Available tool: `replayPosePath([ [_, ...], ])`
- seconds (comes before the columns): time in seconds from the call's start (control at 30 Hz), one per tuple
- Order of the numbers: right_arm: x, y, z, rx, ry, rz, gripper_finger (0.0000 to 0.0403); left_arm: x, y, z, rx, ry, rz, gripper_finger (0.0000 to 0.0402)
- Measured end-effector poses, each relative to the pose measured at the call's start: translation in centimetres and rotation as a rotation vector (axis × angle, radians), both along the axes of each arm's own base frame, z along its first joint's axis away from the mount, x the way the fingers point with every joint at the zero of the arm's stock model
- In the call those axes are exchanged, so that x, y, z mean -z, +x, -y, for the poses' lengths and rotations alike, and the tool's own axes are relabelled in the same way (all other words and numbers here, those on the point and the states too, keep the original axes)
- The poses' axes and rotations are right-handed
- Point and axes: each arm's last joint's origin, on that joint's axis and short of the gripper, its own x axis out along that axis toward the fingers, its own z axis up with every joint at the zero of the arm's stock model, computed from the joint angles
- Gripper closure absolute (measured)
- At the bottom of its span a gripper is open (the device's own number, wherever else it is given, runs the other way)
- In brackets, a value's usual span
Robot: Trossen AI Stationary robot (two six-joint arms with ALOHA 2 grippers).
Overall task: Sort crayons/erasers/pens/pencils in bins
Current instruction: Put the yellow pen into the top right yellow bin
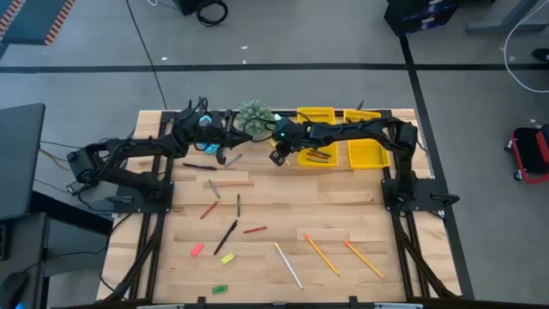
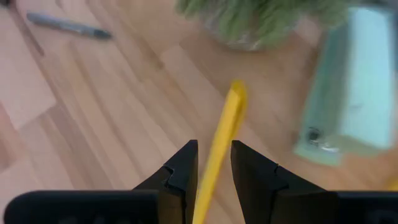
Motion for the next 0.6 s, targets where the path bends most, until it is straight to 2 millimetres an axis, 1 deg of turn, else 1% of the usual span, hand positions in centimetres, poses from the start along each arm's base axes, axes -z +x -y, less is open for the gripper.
replayPosePath([
  [0.13, 1.4, 0.4, 0.1, 0.003, 0.019, -0.015, 0.0301, 0.4, -0.1, 0.2, 0.004, -0.002, -0.009, 0.0384],
  [0.2, 1.6, 0.7, 0.2, 0.006, 0.021, 0.006, 0.0301, 0.4, -0.1, 0.2, 0.003, 0.000, -0.007, 0.0375],
  [0.37, 1.6, 1.1, 0.0, -0.006, 0.009, 0.037, 0.0301, 0.4, 0.1, 0.5, 0.018, -0.004, -0.010, 0.0370],
  [0.47, 1.5, 1.3, -0.2, -0.018, 0.001, 0.045, 0.0301, 0.5, 0.3, 0.8, 0.031, -0.003, -0.015, 0.0376],
  [0.6, 1.2, 1.4, -0.1, 0.018, -0.023, 0.043, 0.0301, 0.5, 0.3, 0.9, 0.034, 0.002, -0.017, 0.0386],
])
